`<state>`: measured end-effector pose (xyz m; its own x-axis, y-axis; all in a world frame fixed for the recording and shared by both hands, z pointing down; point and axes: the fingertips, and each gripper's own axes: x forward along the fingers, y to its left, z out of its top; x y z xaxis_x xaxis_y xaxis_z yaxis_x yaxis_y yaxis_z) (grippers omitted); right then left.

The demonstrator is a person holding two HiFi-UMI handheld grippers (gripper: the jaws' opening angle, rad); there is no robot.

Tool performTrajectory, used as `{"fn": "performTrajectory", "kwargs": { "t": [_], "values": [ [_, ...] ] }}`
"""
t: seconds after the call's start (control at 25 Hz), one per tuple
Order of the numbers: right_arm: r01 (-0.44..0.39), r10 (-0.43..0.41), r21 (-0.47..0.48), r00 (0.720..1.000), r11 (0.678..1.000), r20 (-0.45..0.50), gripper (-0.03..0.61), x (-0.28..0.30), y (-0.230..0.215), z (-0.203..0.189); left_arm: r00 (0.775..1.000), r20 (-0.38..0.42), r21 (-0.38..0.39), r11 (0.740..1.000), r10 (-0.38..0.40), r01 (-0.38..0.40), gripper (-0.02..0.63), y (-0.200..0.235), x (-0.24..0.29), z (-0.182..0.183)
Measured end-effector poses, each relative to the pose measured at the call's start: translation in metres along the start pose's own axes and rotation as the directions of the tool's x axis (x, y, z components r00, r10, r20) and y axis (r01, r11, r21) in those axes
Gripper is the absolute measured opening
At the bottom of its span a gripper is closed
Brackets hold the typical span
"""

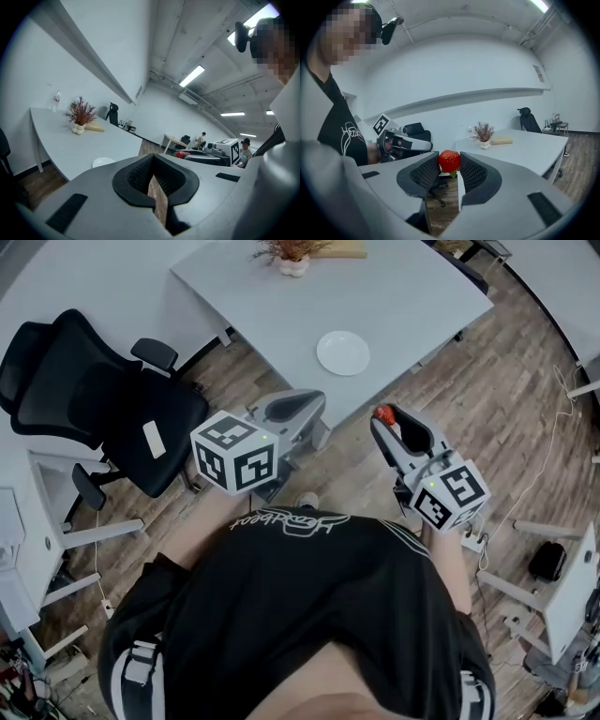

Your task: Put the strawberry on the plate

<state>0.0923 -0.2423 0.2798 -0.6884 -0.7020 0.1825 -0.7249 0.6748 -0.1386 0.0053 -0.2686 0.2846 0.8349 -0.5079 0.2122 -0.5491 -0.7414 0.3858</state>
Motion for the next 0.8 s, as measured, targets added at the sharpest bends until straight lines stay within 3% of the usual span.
{"fn": "performTrajectory", "kwargs": {
  "t": [0.48,0.8],
  "values": [
    [0.004,-0.004,0.016,1.000,1.000,-0.027,0.135,0.057,-0.035,-0.003,1.000,-0.010,-0.054,0.999,-0.009,0.008,0.006,0.064,0.028,0.012],
    [0.016,-0.017,-0.008,0.999,1.000,-0.048,0.135,0.091,-0.058,-0.005,0.999,-0.050,-0.120,0.993,-0.005,-0.001,0.008,0.100,0.048,-0.003]
  ]
}}
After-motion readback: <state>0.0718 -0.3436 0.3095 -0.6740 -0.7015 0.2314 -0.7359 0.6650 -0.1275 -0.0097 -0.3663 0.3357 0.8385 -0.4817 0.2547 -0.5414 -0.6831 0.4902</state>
